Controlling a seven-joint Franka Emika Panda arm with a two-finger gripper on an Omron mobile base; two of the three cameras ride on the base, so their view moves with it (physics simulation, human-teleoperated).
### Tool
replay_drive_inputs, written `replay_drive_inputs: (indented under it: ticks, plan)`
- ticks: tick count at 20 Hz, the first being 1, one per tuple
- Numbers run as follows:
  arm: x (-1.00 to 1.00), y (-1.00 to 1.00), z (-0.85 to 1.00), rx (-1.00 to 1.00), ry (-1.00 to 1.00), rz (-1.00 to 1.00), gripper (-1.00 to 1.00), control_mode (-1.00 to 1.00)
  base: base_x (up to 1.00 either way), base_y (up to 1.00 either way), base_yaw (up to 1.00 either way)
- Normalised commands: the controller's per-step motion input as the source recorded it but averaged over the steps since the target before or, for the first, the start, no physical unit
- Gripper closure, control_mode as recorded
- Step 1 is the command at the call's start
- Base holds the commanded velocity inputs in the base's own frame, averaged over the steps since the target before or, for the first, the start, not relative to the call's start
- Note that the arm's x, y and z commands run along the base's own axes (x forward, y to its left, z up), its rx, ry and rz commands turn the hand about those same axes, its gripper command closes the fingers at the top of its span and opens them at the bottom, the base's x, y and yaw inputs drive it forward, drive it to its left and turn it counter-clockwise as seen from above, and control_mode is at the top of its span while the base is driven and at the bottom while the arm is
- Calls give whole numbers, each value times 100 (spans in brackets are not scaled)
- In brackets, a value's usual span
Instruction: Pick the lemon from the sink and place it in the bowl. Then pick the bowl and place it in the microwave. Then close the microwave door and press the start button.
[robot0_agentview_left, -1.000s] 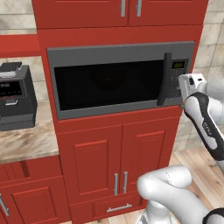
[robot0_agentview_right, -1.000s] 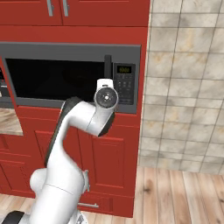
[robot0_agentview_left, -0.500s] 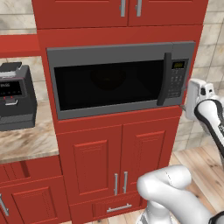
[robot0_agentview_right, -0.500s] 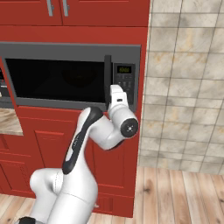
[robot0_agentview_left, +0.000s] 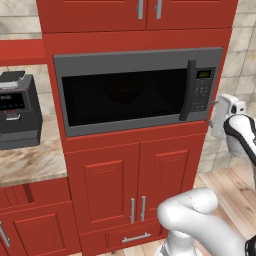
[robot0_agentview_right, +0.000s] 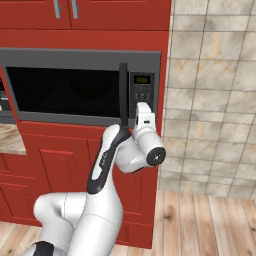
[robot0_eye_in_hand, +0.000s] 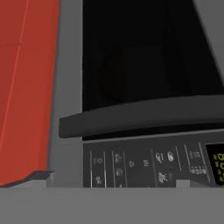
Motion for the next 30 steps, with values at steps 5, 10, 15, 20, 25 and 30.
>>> replay_drive_inputs:
  ticks: [5, 10, 15, 20, 25, 30]
  plan:
    - [38, -42, -1, 6, 0, 0, 100, -100, 0, 0, 0]
    - [25, 6, -14, 0, 0, -3, 100, -100, 0, 0, 0]
    - [24, 1, -13, 0, 0, -5, 100, -100, 0, 0, 0]
    - [43, 3, -13, 0, -1, -6, 100, -100, 0, 0, 0]
    - [36, 0, -23, 0, 0, -3, 100, -100, 0, 0, 0]
    - [31, -2, -24, 1, 0, -1, 100, -100, 0, 0, 0]
